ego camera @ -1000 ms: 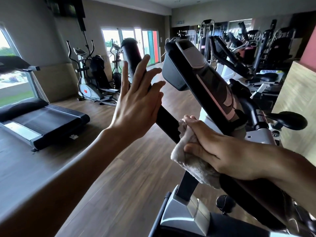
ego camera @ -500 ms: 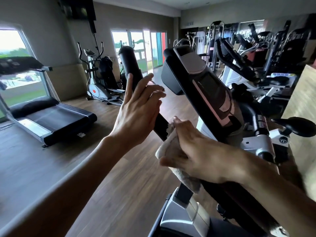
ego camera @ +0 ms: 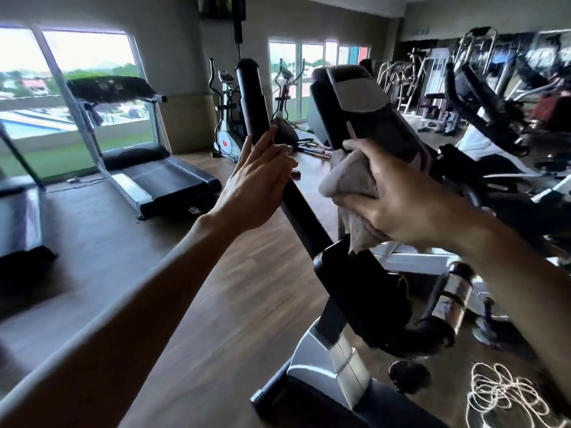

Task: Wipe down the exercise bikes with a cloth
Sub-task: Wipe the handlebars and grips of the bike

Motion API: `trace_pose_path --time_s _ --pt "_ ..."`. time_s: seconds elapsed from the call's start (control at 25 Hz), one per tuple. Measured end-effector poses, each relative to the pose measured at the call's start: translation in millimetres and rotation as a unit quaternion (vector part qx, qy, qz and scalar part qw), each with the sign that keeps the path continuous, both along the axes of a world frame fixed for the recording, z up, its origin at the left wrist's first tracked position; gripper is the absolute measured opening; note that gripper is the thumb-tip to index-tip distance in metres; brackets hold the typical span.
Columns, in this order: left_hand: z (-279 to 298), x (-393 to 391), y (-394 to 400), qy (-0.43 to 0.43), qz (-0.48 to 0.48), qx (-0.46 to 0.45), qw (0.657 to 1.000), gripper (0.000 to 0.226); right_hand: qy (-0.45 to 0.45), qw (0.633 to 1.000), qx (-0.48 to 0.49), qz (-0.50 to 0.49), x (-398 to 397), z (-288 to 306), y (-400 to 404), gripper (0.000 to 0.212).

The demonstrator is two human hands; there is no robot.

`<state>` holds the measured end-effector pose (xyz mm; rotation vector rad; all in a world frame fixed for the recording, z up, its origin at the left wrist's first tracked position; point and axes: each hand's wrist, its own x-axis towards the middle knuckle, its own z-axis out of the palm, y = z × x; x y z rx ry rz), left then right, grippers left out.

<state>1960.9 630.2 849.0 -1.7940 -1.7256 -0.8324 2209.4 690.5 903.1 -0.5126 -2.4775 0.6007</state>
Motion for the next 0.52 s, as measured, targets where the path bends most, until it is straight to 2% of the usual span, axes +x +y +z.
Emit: trace_pose_path --time_s 0.08,0.2,0.28,0.32,0.4,0.52 --pt "-7 12 0 -0.037 0.008 -0.011 0.999 0.047 0.055 0.998 0.026 -0.014 19 2 0 0.076" --pt "-10 26 2 -0.082 0.028 -0.02 0.996 0.05 0.08 0.996 0.028 0.004 29 -17 -13 0.066" --pt "-14 29 5 -0.095 0.04 -0.012 0.995 0.052 0.064 0.997 0.023 0.033 24 -46 -27 0.061" --pt "-16 30 6 -0.097 0.044 -0.005 0.994 0.052 0.045 0.997 0.041 0.039 19 -59 -34 0.066" --pt "-18 29 8 -0.097 0.049 0.007 0.994 0.048 0.007 0.995 0.094 0.02 7 -76 -42 0.079" --pt "-21 29 11 -0.107 0.059 0.006 0.993 0.046 0.005 0.994 0.106 -0.018 -2 -76 -44 0.077"
